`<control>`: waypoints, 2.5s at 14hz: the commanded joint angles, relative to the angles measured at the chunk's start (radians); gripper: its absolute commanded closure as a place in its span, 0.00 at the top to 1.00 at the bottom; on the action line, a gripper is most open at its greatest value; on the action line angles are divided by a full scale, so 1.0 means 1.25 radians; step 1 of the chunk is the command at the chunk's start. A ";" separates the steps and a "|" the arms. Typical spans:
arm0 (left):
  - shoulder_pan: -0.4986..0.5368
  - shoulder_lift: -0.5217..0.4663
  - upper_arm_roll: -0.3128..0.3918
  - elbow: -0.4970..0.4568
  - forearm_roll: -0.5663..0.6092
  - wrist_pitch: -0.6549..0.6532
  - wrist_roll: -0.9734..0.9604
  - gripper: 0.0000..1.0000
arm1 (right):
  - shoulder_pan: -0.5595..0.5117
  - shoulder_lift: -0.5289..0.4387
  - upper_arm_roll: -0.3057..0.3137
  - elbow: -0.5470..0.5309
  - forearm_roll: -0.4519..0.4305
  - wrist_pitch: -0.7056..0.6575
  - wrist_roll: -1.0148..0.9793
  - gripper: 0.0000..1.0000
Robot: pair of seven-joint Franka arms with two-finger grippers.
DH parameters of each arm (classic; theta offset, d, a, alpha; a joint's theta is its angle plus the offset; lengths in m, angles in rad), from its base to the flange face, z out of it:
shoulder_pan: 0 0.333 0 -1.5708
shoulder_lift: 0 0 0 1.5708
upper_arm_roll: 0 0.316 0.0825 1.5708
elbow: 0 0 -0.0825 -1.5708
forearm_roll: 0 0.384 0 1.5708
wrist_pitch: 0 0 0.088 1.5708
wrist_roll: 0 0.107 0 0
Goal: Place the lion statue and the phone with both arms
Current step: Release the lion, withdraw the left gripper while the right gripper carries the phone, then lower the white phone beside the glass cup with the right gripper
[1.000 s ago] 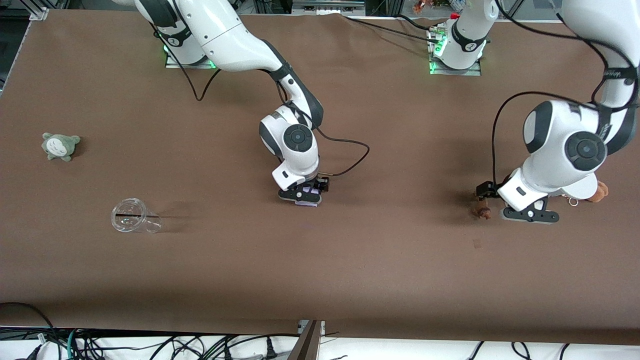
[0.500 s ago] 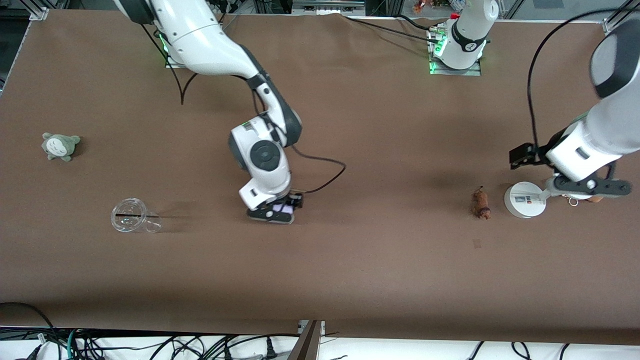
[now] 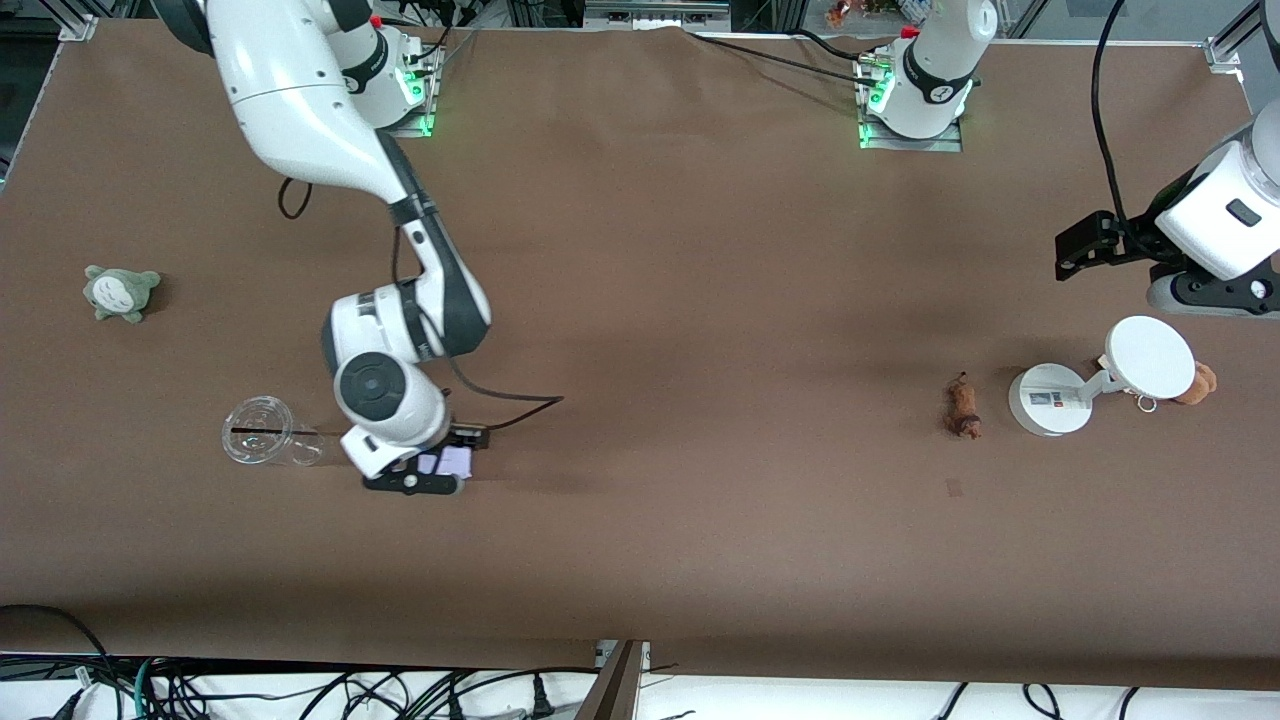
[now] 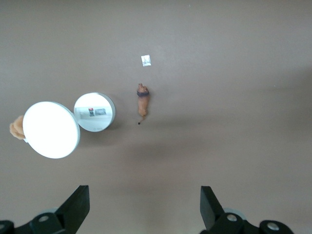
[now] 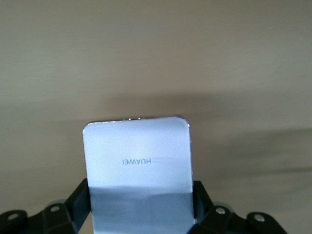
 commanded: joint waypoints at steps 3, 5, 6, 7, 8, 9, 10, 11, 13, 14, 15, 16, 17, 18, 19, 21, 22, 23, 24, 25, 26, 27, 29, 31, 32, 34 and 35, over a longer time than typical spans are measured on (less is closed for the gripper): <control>-0.037 -0.037 0.015 -0.013 -0.038 -0.023 0.002 1.00 | -0.081 -0.020 0.009 -0.027 0.002 -0.016 -0.105 0.21; -0.111 -0.077 0.123 -0.060 -0.036 -0.012 0.019 1.00 | -0.094 -0.015 0.009 -0.031 0.002 -0.007 -0.105 0.21; -0.147 -0.099 0.177 -0.096 -0.036 0.010 0.046 1.00 | -0.097 -0.013 0.009 -0.031 0.002 -0.005 -0.105 0.21; -0.162 -0.115 0.208 -0.114 -0.038 0.014 0.076 1.00 | -0.098 -0.011 0.009 -0.033 0.002 -0.004 -0.105 0.21; -0.163 -0.116 0.232 -0.115 -0.038 0.008 0.091 1.00 | -0.103 -0.010 0.009 -0.035 0.002 -0.002 -0.105 0.21; -0.161 -0.115 0.236 -0.107 -0.034 -0.004 0.088 1.00 | -0.104 -0.010 0.009 -0.040 -0.002 0.005 -0.105 0.21; -0.158 -0.112 0.237 -0.104 -0.027 -0.003 0.088 1.00 | -0.105 -0.010 0.009 -0.047 -0.003 0.012 -0.105 0.21; -0.157 -0.112 0.237 -0.104 -0.021 -0.007 0.087 1.00 | -0.108 -0.010 0.009 -0.052 -0.005 0.021 -0.105 0.21; -0.147 -0.115 0.237 -0.106 -0.017 -0.013 0.080 1.00 | -0.112 -0.004 0.009 -0.058 -0.005 0.033 -0.105 0.21; -0.142 -0.111 0.238 -0.106 -0.016 -0.012 0.079 1.00 | -0.113 -0.004 0.009 -0.063 -0.006 0.042 -0.105 0.22; -0.136 -0.111 0.239 -0.106 -0.016 -0.012 0.074 1.00 | -0.113 0.001 0.009 -0.065 -0.007 0.045 -0.105 0.22; -0.128 -0.110 0.239 -0.106 -0.016 -0.007 0.069 1.00 | -0.113 0.003 0.009 -0.065 -0.007 0.045 -0.105 0.22; -0.114 -0.109 0.239 -0.102 -0.016 0.004 0.073 1.00 | -0.113 0.004 0.009 -0.067 -0.007 0.047 -0.105 0.22; -0.103 -0.108 0.238 -0.104 -0.016 0.005 0.078 1.00 | -0.114 0.005 0.009 -0.067 -0.007 0.045 -0.105 0.23; -0.090 -0.108 0.238 -0.105 -0.017 -0.002 0.082 1.00 | -0.114 0.009 0.009 -0.067 -0.008 0.045 -0.105 0.33; -0.076 -0.100 0.234 -0.104 -0.019 -0.002 0.076 1.00 | -0.119 0.007 0.009 -0.064 -0.006 0.045 -0.106 1.00; -0.075 -0.103 0.233 -0.104 -0.017 -0.002 0.073 1.00 | -0.124 0.003 0.009 -0.057 -0.007 0.044 -0.111 1.00; -0.072 -0.106 0.233 -0.104 -0.017 -0.004 0.073 1.00 | -0.120 -0.006 0.009 -0.051 -0.007 0.037 -0.114 1.00; -0.072 -0.110 0.233 -0.104 -0.017 -0.011 0.073 1.00 | -0.118 -0.027 0.009 -0.041 -0.009 0.033 -0.114 1.00; -0.072 -0.110 0.230 -0.102 -0.017 -0.012 0.072 1.00 | -0.118 -0.055 0.009 -0.041 -0.009 0.020 -0.114 1.00; -0.072 -0.110 0.228 -0.102 -0.016 -0.012 0.071 1.00 | -0.119 -0.088 0.009 -0.040 -0.009 0.001 -0.114 1.00; -0.072 -0.109 0.227 -0.102 -0.016 -0.011 0.071 1.00 | -0.121 -0.122 0.009 -0.040 -0.009 -0.017 -0.114 1.00; -0.072 -0.105 0.227 -0.102 -0.014 -0.003 0.071 1.00 | -0.123 -0.184 0.008 -0.038 -0.009 -0.076 -0.114 1.00; -0.074 -0.106 0.227 -0.100 -0.010 -0.004 0.071 1.00 | -0.123 -0.238 0.004 -0.038 -0.009 -0.164 -0.111 1.00; -0.074 -0.106 0.227 -0.100 -0.008 -0.003 0.071 1.00 | -0.123 -0.261 0.004 -0.038 -0.011 -0.197 -0.111 1.00; -0.074 -0.103 0.226 -0.101 -0.003 0.013 0.069 1.00 | -0.123 -0.314 0.000 -0.037 -0.011 -0.259 -0.114 1.00; -0.074 -0.101 0.227 -0.101 -0.003 0.019 0.069 1.00 | -0.123 -0.344 -0.007 -0.037 -0.011 -0.298 -0.115 1.00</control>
